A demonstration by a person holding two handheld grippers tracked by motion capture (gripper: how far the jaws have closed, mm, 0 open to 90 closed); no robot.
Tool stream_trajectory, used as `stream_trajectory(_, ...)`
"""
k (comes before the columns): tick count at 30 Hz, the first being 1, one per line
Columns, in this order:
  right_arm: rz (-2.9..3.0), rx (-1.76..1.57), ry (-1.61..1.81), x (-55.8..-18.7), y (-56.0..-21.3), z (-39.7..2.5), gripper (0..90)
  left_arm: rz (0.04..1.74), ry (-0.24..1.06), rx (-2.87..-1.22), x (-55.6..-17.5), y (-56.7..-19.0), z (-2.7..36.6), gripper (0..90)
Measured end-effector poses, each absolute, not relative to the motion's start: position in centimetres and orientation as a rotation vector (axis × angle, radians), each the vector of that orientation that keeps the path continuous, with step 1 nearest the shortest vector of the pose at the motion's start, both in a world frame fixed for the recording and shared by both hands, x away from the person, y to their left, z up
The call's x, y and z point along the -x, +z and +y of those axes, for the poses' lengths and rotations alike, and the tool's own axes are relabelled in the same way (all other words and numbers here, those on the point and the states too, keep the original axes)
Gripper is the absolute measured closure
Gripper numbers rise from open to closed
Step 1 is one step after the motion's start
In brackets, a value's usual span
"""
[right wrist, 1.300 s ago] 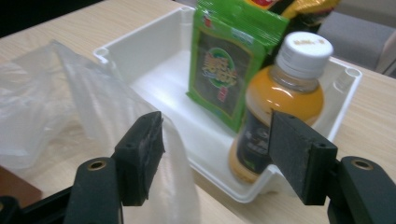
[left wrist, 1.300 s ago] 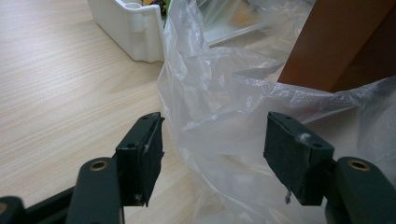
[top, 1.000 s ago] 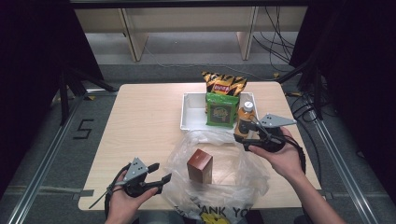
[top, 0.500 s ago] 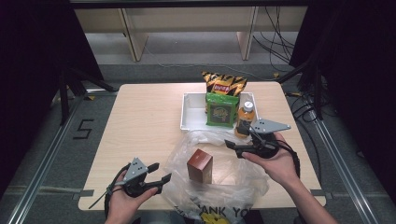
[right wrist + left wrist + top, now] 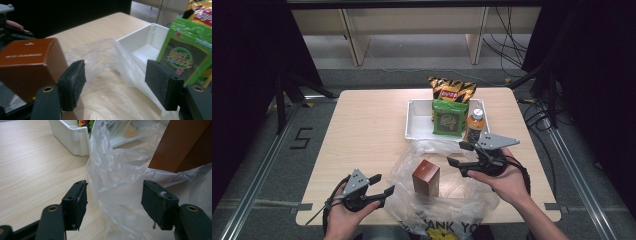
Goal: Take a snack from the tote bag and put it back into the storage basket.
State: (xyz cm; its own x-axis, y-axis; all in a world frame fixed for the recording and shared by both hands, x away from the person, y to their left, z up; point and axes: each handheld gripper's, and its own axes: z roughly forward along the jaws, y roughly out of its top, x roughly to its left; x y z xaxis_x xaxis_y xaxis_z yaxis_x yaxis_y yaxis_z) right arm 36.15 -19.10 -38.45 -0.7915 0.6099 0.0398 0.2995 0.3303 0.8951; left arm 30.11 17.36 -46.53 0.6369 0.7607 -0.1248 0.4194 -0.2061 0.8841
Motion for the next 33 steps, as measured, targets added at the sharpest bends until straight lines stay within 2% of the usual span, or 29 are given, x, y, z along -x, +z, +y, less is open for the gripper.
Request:
stream_trajectory(12, 2.333, -0.750, 1.571, -33.7, -38.2, -18.2, 22.9, 0.941, 0.423, -1.830, -29.9, -46.4, 17.2, 36.7)
stream_trajectory(33, 2.408, -0.649, 1.600, -32.0, -38.0, -15.4, 18.4, 0.925, 0.415, -1.837, -30.0, -46.4, 16.9, 36.6)
